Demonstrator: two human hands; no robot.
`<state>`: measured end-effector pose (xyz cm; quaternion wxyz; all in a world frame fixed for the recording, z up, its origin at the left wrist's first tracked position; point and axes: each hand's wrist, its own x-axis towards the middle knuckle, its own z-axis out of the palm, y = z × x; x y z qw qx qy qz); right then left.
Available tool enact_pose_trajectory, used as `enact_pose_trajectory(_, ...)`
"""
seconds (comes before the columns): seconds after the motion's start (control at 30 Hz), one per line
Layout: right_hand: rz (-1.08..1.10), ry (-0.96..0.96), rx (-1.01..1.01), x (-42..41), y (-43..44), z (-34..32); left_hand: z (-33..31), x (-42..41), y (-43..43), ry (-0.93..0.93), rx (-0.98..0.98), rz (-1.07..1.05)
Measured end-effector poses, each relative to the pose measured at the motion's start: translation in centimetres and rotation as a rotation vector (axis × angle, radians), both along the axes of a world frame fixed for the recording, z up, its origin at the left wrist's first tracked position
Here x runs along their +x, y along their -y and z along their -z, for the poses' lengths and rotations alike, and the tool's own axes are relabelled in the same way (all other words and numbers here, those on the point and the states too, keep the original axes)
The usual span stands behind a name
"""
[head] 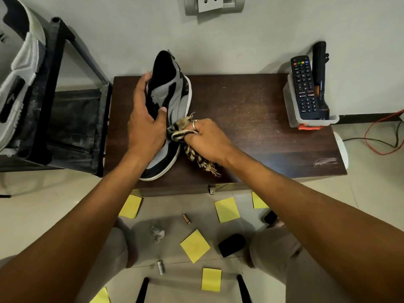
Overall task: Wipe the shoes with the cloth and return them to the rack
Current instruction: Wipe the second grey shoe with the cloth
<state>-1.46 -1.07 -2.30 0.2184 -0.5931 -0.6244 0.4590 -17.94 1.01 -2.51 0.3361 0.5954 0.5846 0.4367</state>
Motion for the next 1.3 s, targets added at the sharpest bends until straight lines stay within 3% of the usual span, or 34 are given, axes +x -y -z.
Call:
enact_pose_trajectory(0.13, -0.009, -0.031, 0.039, 1.0, -0.7, -0.9, -0.1, -0.5, -0.5, 0.026, -0.026, 0.056)
enact_pose_trajectory(0.27, 0.29, -0.056, 0.253, 1.4, -2.1, -0.6, -1.1, -2.1, -1.5, 0.055, -0.083, 0.208)
enact_pose_trajectory(0.4, 0.449, -0.07, 0.275, 2.7, -2.7, -0.4, -2.5, -4.7, -2.9, -0.059, -0.153, 0.321)
enact_pose_trajectory(0.57, 0.465, -0.119, 0.26, 2.6, -3.4, 0.1, -3.8, -4.2, -2.8, -0.084, -0.227, 0.228)
enact_pose_trajectory(0.77, 0.37, -0.104, 0.224, 0.7, -3.2, 0.6, -3.1, -1.0, -1.1, -0.171, -0.019, 0.015)
enact_pose_trajectory(1.07, 0.463, -0.194, 0.146, -0.1, -0.7, 0.2, -2.5, -0.5, -0.6, -0.188, 0.029, 0.004)
enact_pose_trajectory(1.3, 0.455, -0.212, 0.353, -1.2, -1.6, -1.1, -1.9, -0.9, -1.0, -0.219, 0.037, 0.006)
